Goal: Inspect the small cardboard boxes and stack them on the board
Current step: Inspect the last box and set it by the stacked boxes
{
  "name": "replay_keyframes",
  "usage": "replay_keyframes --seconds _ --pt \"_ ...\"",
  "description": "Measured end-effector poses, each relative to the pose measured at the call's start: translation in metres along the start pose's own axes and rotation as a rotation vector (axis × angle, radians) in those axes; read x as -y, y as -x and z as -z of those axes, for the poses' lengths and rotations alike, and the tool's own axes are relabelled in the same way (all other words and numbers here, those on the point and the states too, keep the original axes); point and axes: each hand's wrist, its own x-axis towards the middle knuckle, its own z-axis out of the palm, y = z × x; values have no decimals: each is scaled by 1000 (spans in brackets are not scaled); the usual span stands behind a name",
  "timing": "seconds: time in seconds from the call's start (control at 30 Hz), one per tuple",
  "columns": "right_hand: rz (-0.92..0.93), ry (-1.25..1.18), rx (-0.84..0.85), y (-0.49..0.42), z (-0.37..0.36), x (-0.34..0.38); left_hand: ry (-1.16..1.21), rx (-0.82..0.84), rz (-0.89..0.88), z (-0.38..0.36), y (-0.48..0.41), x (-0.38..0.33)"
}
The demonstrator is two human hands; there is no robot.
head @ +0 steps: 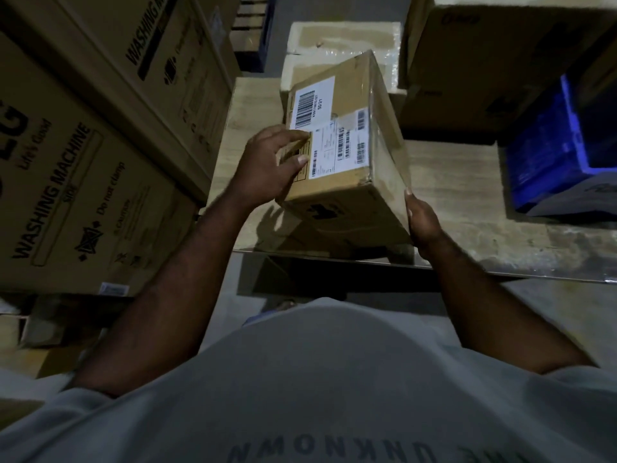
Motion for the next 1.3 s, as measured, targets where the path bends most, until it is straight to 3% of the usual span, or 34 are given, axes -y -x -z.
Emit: replay_keyframes --seconds 0.1,0.27,0.67,0.83,0.93,1.07,1.17,1.3 --pt "-22 32 -79 35 -17 36 -133 -11 -27 3 2 -21" --pt "-15 81 -136 33 -29 52 -1 108 109 -5 5 -42" --pt "242 264 -503 47 13 82 459 238 266 -36 1 19" --pt "217 289 -439 53 27 62 559 178 436 -70 5 35" --pt "220 211 -345 58 31 44 350 131 473 -81 9 39" --pt "215 68 -276 63 28 34 -272 201 229 -87 16 20" --pt "206 -27 -208 71 24 37 -361 318 97 -102 21 -4" --pt "180 -97 -116 84 21 43 -444 466 118 -128 22 -18"
